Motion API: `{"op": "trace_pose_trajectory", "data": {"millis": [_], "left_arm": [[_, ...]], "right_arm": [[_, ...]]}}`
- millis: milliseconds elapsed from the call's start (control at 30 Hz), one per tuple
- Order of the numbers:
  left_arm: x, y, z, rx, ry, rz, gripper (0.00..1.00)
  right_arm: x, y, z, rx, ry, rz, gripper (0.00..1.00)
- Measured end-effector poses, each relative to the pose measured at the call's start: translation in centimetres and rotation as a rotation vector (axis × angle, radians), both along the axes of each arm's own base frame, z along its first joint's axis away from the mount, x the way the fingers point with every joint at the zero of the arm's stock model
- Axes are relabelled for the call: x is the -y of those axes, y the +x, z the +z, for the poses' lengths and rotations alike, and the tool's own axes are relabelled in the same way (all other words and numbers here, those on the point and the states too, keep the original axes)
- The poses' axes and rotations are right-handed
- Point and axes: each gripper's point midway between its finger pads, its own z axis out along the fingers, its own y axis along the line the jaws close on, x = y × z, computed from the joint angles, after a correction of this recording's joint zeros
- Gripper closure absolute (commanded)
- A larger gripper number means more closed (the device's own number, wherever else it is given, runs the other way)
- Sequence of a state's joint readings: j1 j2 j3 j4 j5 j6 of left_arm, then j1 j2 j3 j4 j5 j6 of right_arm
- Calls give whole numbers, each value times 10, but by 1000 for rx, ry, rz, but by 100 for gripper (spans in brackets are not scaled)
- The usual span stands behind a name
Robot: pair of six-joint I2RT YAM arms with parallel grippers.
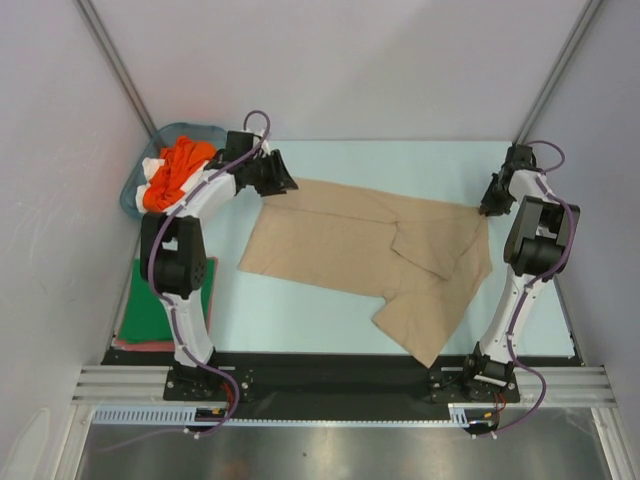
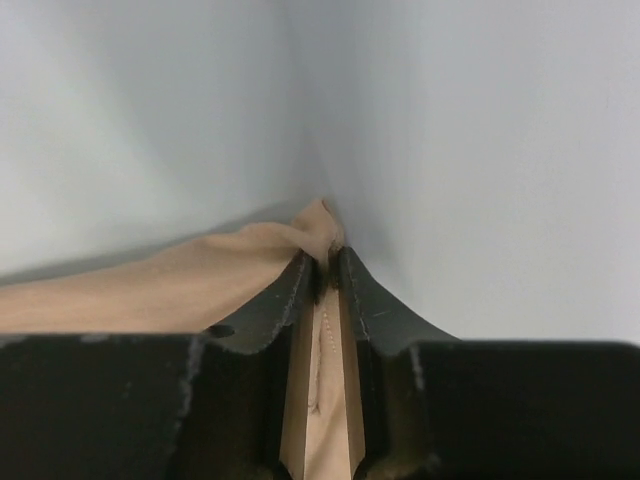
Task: Fold and stack the t-shirts
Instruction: Fold the tshirt
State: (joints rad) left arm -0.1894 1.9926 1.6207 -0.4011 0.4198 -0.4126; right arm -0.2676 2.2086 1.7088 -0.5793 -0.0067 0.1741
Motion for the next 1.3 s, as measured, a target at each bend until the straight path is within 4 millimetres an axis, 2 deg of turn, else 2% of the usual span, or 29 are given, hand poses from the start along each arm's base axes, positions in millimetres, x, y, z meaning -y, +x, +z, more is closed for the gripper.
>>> {"op": "trace_pose_trajectory", "data": {"millis": [100,233,267,400,500,567,600,667,767,800,833,867,900,933,1000,1067,1133,1300], "left_arm": [[0,-19,-9,-48,-37,30,51],[-10,-51,-25,-125,-24,83,50],[-13,-57,-26,-133,-13,96,50],[-36,-85,-21,-134,71,177,51],[-57,-112,-15,-126,136,243,51],[-70,-130,-15,-132,180,290,52],[-76,-137,-17,-142,196,313,56],[-87,-151,-26,-178,230,364,60],[-100,-171,-50,-259,276,447,61],[-105,-178,-57,-285,294,475,61],[-110,-183,-64,-305,315,502,61],[-115,-187,-69,-314,334,525,61],[-118,-188,-71,-317,349,544,61],[-121,-188,-73,-317,365,564,61],[-126,-185,-75,-309,390,597,61],[-130,-182,-80,-313,411,624,61],[-131,-182,-88,-331,425,639,62],[-130,-182,-106,-372,445,635,63]], "right_arm": [[3,13,0,14,-1,-14,75],[10,31,8,15,-49,-38,30],[11,29,8,0,-66,-46,24],[11,-1,25,-75,-129,-92,9],[2,-34,57,-93,-130,-121,0],[-5,-53,90,-58,-112,-153,0],[-10,-61,103,-37,-102,-165,0],[-22,-84,131,11,-70,-192,0],[-58,-125,150,44,15,-199,0],[-71,-137,149,33,40,-190,0],[-84,-149,148,28,69,-179,7],[-99,-164,143,8,99,-164,9],[-113,-179,138,-14,127,-151,11],[-125,-194,130,-36,151,-140,19],[-140,-226,117,-77,188,-134,24],[-143,-253,110,-106,206,-163,25],[-140,-268,112,-110,212,-195,24],[-131,-275,115,-107,218,-254,21]]}}
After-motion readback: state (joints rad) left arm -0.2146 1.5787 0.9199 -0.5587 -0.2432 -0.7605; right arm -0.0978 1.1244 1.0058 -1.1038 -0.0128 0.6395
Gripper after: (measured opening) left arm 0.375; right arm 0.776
